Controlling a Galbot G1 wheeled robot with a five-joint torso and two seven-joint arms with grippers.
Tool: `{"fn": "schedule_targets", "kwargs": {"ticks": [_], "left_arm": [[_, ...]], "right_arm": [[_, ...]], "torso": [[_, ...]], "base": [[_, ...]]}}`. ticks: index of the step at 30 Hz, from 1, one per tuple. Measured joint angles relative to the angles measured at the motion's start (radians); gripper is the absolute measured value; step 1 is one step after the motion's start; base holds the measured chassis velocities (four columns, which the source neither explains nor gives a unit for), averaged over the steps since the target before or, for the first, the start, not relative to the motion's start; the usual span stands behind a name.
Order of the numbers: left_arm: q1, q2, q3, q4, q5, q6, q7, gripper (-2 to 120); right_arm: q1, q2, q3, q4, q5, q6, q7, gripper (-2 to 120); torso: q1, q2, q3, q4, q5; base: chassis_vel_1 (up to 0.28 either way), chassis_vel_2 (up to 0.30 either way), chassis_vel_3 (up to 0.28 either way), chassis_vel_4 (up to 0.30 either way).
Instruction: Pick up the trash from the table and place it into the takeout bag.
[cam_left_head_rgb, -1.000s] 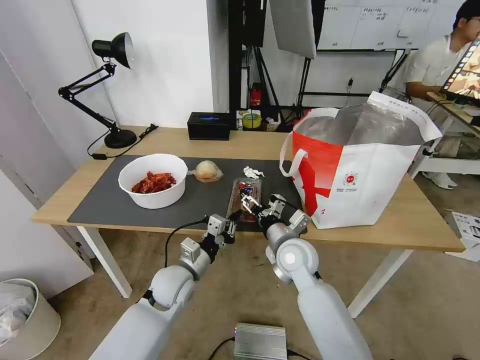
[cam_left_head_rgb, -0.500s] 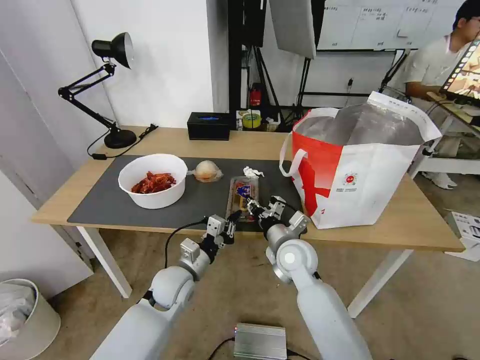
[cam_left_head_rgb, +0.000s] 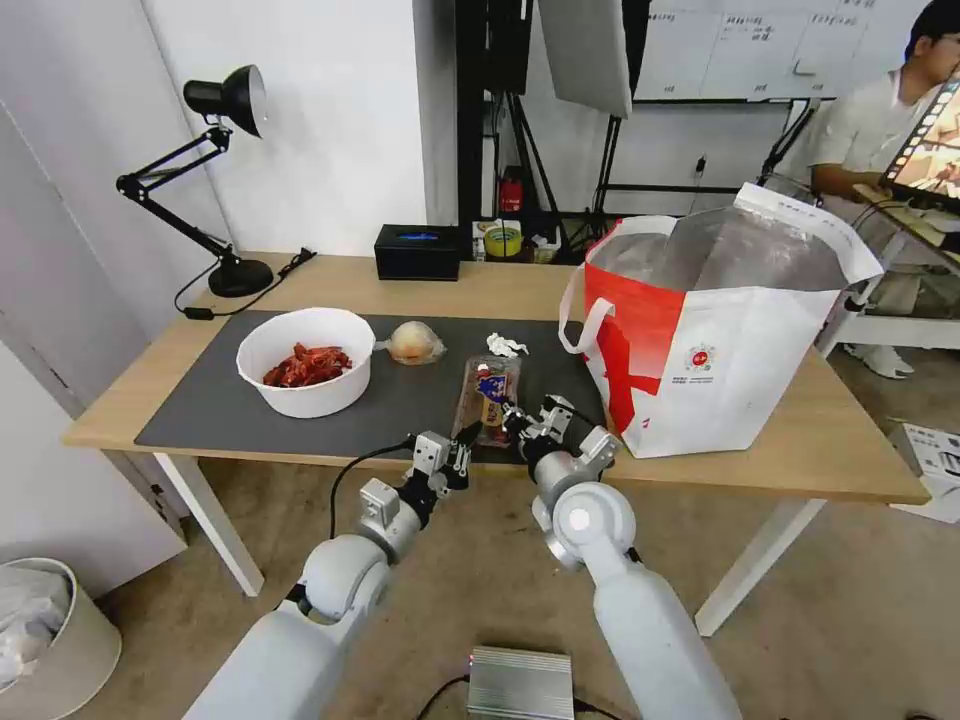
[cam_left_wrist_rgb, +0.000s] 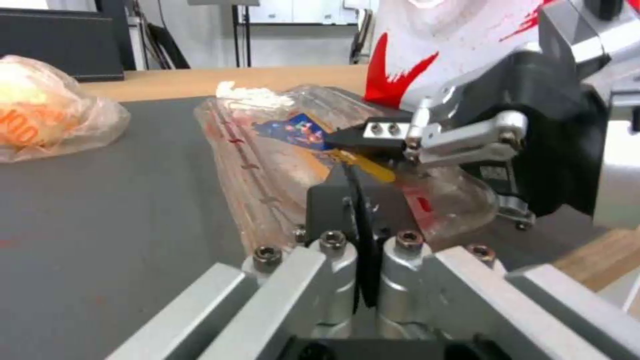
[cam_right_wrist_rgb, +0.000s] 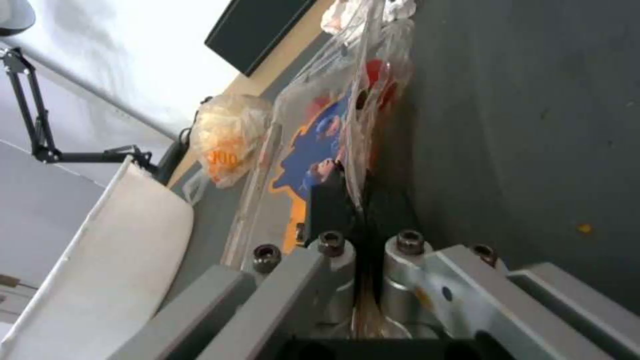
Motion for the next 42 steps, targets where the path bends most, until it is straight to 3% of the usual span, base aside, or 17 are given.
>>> {"fn": "schedule_targets", "kwargs": {"ticks": [12,24,27,42], "left_arm": [[0.022,0.025,-0.041,-0.07,-0.076,0.004,-0.033,46],[0.09,0.046,-0.196,-0.121,-0.105,0.029,-0.065,93],[0.11,0.045,-0.228,-0.126,-0.105,0.029,-0.065,99],[0.232,0.052,-0.406,-0.171,-0.082,0.062,-0.063,100]], "right_arm": [[-0.006,-0.005,-0.004,0.012,0.0,0.013,-0.003,0],[0.001,-0.035,-0.009,0.082,0.034,0.029,-0.008,0],[0.003,-0.041,-0.01,0.104,0.049,0.029,-0.006,0],[0.034,-0.092,0.021,0.241,0.221,0.037,0.008,0]], "torso": [[0.0,0.0,0.0,0.0,0.0],[0.0,0.0,0.0,0.0,-0.0001],[0.0,0.0,0.0,0.0,-0.0001],[0.0,0.0,0.0,0.0,0.0]], "base": [[0.0,0.0,0.0,0.0],[0.0,0.0,0.0,0.0],[0.0,0.0,0.0,0.0],[0.0,0.0,0.0,0.0]]}}
